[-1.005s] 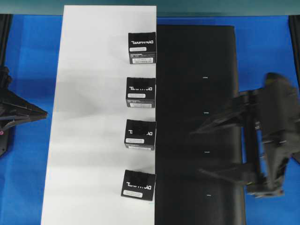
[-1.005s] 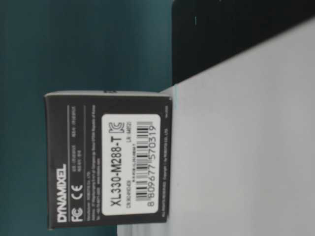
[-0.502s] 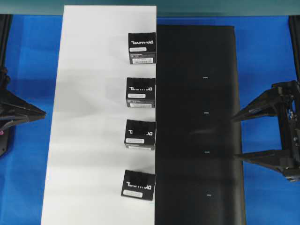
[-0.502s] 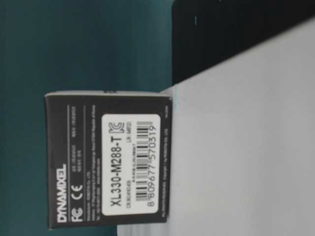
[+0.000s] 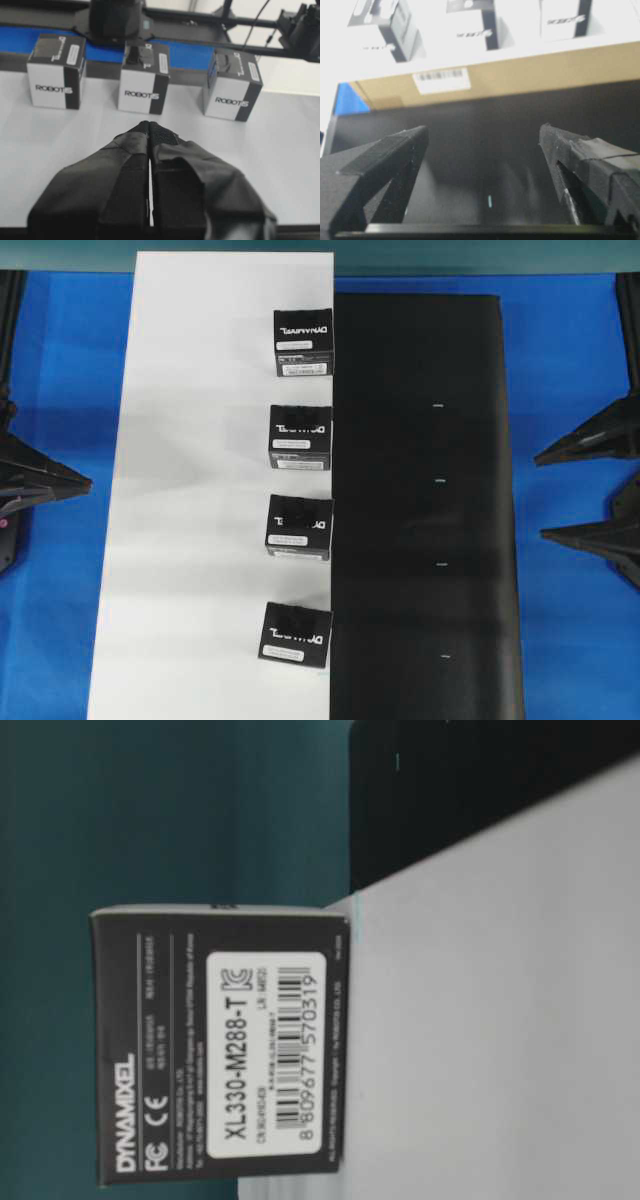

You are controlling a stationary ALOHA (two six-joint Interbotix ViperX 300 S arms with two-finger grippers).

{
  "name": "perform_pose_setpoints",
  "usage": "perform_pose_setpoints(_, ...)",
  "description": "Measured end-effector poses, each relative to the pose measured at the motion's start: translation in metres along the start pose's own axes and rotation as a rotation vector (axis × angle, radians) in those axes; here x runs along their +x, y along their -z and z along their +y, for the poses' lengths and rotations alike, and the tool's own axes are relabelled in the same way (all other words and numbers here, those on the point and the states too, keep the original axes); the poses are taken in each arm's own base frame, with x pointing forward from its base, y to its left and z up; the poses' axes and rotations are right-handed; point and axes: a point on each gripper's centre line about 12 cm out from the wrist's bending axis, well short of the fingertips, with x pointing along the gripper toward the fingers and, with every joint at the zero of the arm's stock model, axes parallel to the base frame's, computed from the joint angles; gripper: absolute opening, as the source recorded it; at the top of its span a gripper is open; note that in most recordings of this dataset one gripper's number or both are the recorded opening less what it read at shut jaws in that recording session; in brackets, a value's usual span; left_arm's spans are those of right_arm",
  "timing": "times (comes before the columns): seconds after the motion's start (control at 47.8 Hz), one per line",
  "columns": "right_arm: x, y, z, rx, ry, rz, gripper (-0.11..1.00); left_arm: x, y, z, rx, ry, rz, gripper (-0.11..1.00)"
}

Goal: Place the box from the black base onto the white base.

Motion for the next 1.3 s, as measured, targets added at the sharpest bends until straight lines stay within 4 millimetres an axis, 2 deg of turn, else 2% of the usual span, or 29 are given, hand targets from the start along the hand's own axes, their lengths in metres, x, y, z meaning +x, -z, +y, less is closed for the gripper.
perform_pose_setpoints(0.209,-0.0027,0.0077,-0.0038,0.007,-0.007,-0.026,0.99,-0.0016,-0.0018,-0.0005,0.003,0.002,-0.009,-0.02)
perform_pose_setpoints(1.298,-0.0067,0.0109,-0.0088,0.018,0.007,-0.039,0.99,-0.0016,-0.0018,-0.0005,0.002,0.003,-0.009,-0.02)
